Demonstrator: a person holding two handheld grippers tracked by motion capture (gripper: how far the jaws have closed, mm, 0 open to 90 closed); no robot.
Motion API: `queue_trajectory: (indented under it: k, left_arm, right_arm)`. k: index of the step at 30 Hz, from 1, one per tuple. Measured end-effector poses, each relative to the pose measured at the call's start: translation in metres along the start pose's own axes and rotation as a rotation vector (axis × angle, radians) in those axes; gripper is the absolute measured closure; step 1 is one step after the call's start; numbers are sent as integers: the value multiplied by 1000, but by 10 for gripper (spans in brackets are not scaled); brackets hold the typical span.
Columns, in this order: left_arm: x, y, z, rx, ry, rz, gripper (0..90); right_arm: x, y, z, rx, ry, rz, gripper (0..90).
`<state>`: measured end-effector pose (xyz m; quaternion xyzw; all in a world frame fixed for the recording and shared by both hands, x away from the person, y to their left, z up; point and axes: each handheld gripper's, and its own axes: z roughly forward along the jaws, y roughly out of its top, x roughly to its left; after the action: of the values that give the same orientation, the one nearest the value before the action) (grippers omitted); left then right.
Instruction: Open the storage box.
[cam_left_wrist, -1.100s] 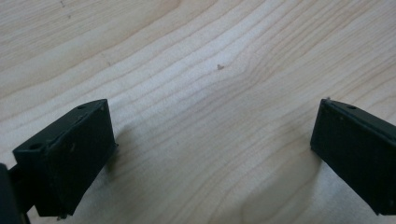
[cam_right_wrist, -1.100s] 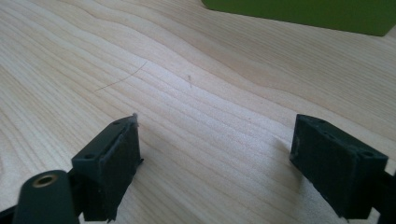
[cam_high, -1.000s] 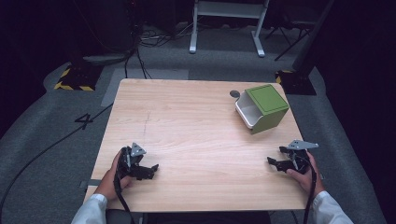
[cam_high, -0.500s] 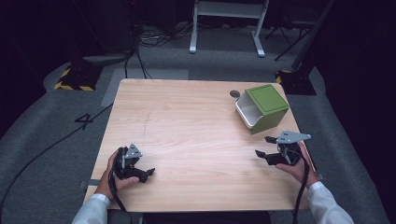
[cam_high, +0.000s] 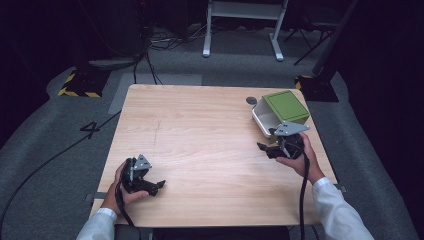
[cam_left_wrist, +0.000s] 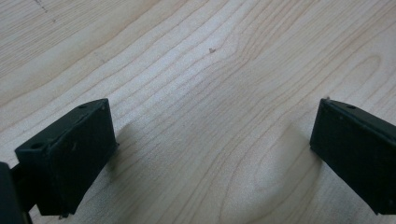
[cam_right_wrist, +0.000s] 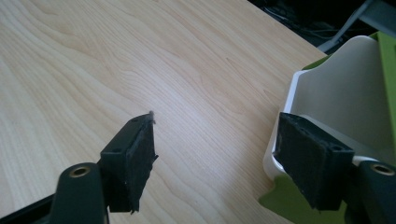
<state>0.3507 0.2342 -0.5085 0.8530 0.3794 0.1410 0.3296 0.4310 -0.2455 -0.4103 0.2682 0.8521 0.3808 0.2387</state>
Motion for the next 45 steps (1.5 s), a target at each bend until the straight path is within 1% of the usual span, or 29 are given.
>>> queue_trajectory:
  k: [2, 4, 5, 6, 9, 10, 11, 12, 13, 14, 15, 16, 17, 20, 22, 24, 25, 26, 32, 35, 36, 37, 38, 39, 40, 41, 42, 44, 45]
  left_arm:
    - [0, 0, 0, 0, 1, 0, 3]
    - [0, 0, 0, 0, 1, 0, 3]
    - [0, 0, 0, 0, 1, 0, 4]
    - [0, 0, 0, 1, 2, 0, 4]
    - [0, 0, 0, 1, 3, -1, 5]
    - [0, 0, 0, 1, 3, -1, 5]
    - [0, 0, 0, 1, 3, -1, 5]
    - [0, 0, 0, 1, 3, -1, 5]
    - [0, 0, 0, 1, 3, -1, 5]
    - [0, 0, 0, 1, 3, 0, 4]
    - [0, 0, 0, 1, 3, 0, 5]
    - [0, 0, 0, 1, 3, -1, 5]
    - [0, 0, 0, 1, 3, -1, 5]
    - [0, 0, 0, 1, 4, -1, 5]
    - [0, 0, 0, 1, 4, -1, 5]
    - [0, 0, 0, 1, 4, -1, 5]
    - [0, 0, 0, 1, 4, -1, 5]
    - [0, 0, 0, 1, 4, -1, 5]
    - [0, 0, 0, 1, 4, -1, 5]
    - [0, 0, 0, 1, 4, -1, 5]
    - [0, 0, 0, 1, 4, -1, 5]
    - [0, 0, 0, 1, 4, -1, 5]
    - [0, 0, 0, 1, 4, -1, 5]
    - [0, 0, 0, 1, 4, -1, 5]
    - [0, 0, 0, 1, 4, 0, 5]
    - [0, 0, 0, 1, 5, -1, 5]
    - [0, 0, 0, 1, 4, -1, 5]
    - [0, 0, 0, 1, 4, 0, 5]
    - [0, 0, 0, 1, 4, 0, 5]
  right_arm:
    - [-1, 3, 7, 18, -1, 3, 280]
    - [0, 7, 13, 37, -20, -10, 272]
    - [0, 7, 13, 37, -20, -10, 272]
    - [0, 10, 19, 52, -16, -9, 264]
    - [-2, 12, 24, 69, -15, 5, 261]
    - [-3, 13, 31, 92, -30, 11, 253]
    - [-3, 13, 33, 102, -38, 12, 252]
    - [-3, 13, 36, 114, -56, 12, 251]
    - [-3, 13, 36, 114, -56, 12, 251]
    - [-4, 13, 39, 124, -69, 15, 251]
    - [-7, 12, 44, 140, -74, 33, 250]
    - [-7, 12, 44, 140, -74, 33, 250]
    - [-8, 11, 48, 152, -85, 49, 250]
    - [-10, 9, 54, 179, -96, 50, 250]
    - [-11, 8, 56, 180, -103, 67, 251]
    - [-12, 8, 57, 181, -103, 71, 251]
    - [-13, 8, 58, 186, -113, 70, 251]
    - [-14, 6, 60, 189, -113, 78, 275]
    - [-13, 6, 63, 194, -100, 82, 266]
    - [-13, 6, 64, 184, -91, 93, 269]
    - [-13, 6, 64, 177, -77, 102, 295]
    - [-13, 5, 66, 187, -46, 119, 334]
    - [-13, 5, 69, 204, -55, 115, 374]
    - [-13, 5, 69, 204, -55, 115, 374]
    - [-11, 5, 70, 217, -81, 108, 370]
    - [-10, 6, 69, 195, -91, 110, 302]
    - [-9, 8, 67, 166, -104, 116, 312]
    - [-10, 9, 65, 159, -131, 107, 302]
    - [-12, 11, 66, 185, -179, 94, 287]
